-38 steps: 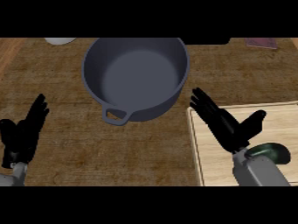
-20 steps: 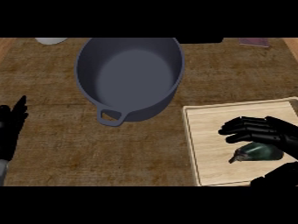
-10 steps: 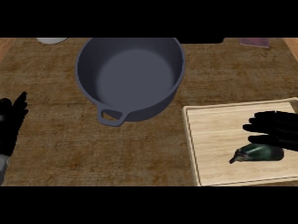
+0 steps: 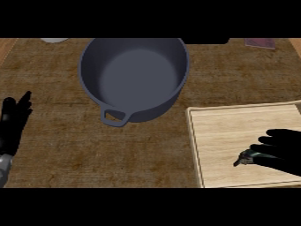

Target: Pick the eggplant from the tray and place it in the pot

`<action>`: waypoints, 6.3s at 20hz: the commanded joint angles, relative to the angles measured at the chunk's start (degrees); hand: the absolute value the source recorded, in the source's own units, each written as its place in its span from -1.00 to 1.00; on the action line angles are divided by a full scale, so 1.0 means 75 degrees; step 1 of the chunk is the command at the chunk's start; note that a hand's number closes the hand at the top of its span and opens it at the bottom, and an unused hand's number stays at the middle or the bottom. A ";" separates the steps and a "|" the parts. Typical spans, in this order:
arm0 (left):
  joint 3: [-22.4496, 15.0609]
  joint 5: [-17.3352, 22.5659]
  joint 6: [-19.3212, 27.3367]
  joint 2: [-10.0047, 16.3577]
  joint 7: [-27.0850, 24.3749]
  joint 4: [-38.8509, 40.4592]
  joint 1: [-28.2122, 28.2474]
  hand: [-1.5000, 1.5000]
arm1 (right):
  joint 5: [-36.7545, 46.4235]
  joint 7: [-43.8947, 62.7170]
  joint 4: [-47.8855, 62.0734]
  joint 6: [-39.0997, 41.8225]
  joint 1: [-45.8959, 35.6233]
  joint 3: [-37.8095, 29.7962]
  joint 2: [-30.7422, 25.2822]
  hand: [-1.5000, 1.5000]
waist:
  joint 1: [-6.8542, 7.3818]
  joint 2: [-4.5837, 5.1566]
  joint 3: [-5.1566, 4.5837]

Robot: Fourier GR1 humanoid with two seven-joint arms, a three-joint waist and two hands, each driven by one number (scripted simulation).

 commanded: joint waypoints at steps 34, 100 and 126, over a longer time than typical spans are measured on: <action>0.1714 -0.1580 -0.1532 -0.1190 0.0196 0.0109 0.0055 0.00 | 0.5639 -0.0531 0.3108 -0.0621 0.0128 0.0853 0.3761 -1.00 | 0.0054 0.0027 0.0009; 0.2798 -0.2785 -0.2392 -0.2131 0.0410 -0.0562 0.0441 0.00 | 0.4494 0.5430 0.0176 -0.1325 -0.4262 -0.3363 0.8819 1.00 | 0.0086 0.0009 0.0003; 0.2637 -0.3221 -0.2362 -0.2546 0.0345 -0.0180 -0.0034 0.00 | 0.1998 0.8051 0.8091 -0.4098 -0.7903 -0.1360 0.9439 1.00 | 0.0351 0.0079 0.0000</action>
